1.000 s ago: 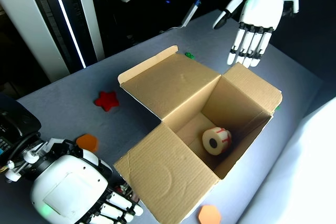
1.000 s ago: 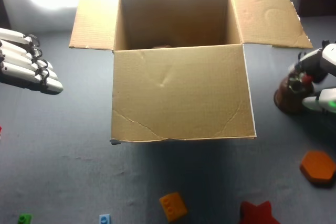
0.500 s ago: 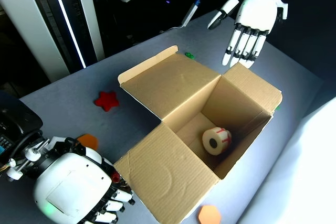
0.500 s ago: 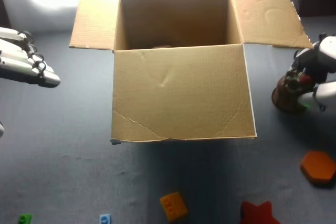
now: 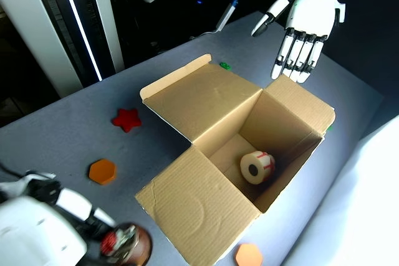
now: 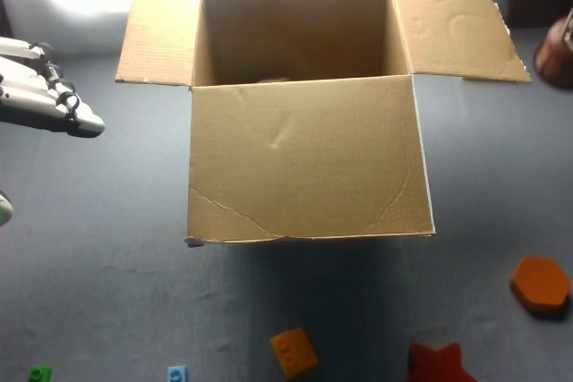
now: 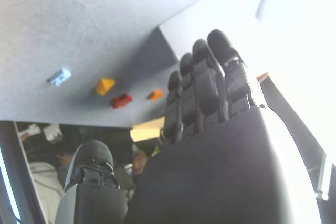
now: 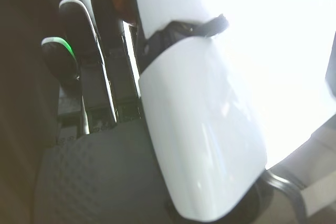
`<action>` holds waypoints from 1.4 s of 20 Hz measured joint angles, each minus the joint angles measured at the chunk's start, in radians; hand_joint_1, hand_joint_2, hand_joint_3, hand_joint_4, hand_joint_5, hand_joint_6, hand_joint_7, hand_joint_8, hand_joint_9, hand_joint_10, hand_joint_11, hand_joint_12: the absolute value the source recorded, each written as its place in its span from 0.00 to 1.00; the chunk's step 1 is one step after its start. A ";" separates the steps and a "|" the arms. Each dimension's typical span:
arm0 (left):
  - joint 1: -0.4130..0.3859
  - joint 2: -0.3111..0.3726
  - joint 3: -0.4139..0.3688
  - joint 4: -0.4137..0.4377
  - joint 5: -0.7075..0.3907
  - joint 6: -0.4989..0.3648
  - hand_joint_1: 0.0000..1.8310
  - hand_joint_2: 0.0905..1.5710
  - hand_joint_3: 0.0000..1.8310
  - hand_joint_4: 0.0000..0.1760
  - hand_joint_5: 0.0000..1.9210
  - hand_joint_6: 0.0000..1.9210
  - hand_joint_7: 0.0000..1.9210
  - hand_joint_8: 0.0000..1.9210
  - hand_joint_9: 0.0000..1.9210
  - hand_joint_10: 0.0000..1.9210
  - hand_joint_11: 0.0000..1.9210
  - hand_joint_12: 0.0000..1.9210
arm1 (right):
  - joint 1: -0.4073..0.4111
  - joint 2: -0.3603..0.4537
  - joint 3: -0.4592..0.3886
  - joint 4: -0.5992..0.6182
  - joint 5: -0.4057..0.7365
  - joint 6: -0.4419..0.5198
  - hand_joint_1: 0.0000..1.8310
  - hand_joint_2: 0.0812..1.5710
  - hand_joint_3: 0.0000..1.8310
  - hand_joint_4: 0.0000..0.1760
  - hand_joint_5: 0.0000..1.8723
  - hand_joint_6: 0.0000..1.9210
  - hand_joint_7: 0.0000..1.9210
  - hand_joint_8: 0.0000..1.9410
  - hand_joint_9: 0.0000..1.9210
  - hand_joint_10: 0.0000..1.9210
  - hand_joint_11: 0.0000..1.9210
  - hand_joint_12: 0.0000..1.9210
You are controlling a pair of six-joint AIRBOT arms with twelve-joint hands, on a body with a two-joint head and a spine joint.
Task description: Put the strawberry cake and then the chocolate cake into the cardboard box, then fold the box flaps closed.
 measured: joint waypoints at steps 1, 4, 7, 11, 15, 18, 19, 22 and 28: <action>0.000 -0.001 0.000 -0.008 -0.002 0.000 0.00 0.71 0.00 0.00 0.09 0.00 0.13 0.00 0.14 0.00 0.00 0.45 | 0.041 0.015 -0.005 -0.005 0.004 0.001 0.66 0.71 0.00 0.00 0.53 0.48 0.47 0.64 0.33 0.68 0.13 0.99; 0.002 -0.005 0.002 -0.009 0.000 0.000 0.00 0.71 0.00 0.00 0.10 0.00 0.14 0.00 0.14 0.00 0.00 0.46 | 0.156 0.043 -0.033 -0.017 0.020 0.003 0.67 0.70 0.00 0.00 0.52 0.48 0.49 0.61 0.35 0.68 0.13 1.00; 0.004 -0.018 0.001 -0.016 0.001 0.000 0.00 0.71 0.00 0.00 0.10 0.00 0.13 0.00 0.14 0.00 0.00 0.45 | 0.193 0.042 -0.089 -0.116 0.044 0.066 0.67 0.71 0.00 0.00 0.52 0.48 0.48 0.63 0.33 0.70 0.12 1.00; 0.090 -0.020 -0.008 -0.108 0.010 0.042 0.00 0.72 0.00 0.00 0.12 0.00 0.14 0.00 0.15 0.00 0.00 0.46 | 0.202 -0.047 -0.119 -0.279 0.093 0.116 0.66 0.71 0.00 0.00 0.53 0.48 0.47 0.64 0.33 0.70 0.13 0.98; 0.150 -0.028 -0.008 -0.164 0.017 0.072 0.00 0.71 0.00 0.00 0.12 0.00 0.15 0.00 0.16 0.00 0.00 0.48 | 0.206 -0.153 -0.107 -0.344 0.173 0.134 0.65 0.73 0.00 0.00 0.47 0.56 0.46 0.65 0.32 0.70 0.11 1.00; 0.174 -0.045 -0.014 -0.205 0.020 0.097 0.01 0.72 0.00 0.00 0.12 0.00 0.15 0.00 0.15 0.00 0.00 0.46 | 0.221 -0.224 -0.074 -0.351 0.207 0.130 0.65 0.72 0.00 0.08 0.50 0.54 0.46 0.63 0.32 0.69 0.12 0.99; 0.174 -0.046 -0.014 -0.211 0.023 0.101 0.00 0.72 0.00 0.00 0.12 0.00 0.14 0.00 0.15 0.00 0.00 0.46 | 0.221 -0.247 -0.060 -0.348 0.209 0.109 0.65 0.72 0.00 0.10 0.49 0.55 0.47 0.62 0.33 0.68 0.13 0.98; 0.173 -0.049 -0.013 -0.240 0.058 0.127 0.00 0.71 0.00 0.00 0.11 0.00 0.14 0.00 0.14 0.00 0.00 0.45 | 0.196 -0.302 -0.030 -0.344 0.216 0.089 0.65 0.74 0.00 0.14 0.45 0.62 0.46 0.62 0.32 0.68 0.12 0.99; 0.170 -0.050 -0.001 -0.260 0.085 0.136 0.00 0.71 0.00 0.00 0.11 0.00 0.14 0.00 0.15 0.00 0.00 0.48 | 0.161 -0.337 -0.004 -0.337 0.230 0.090 0.65 0.73 0.00 0.12 0.47 0.58 0.46 0.63 0.34 0.64 0.13 0.97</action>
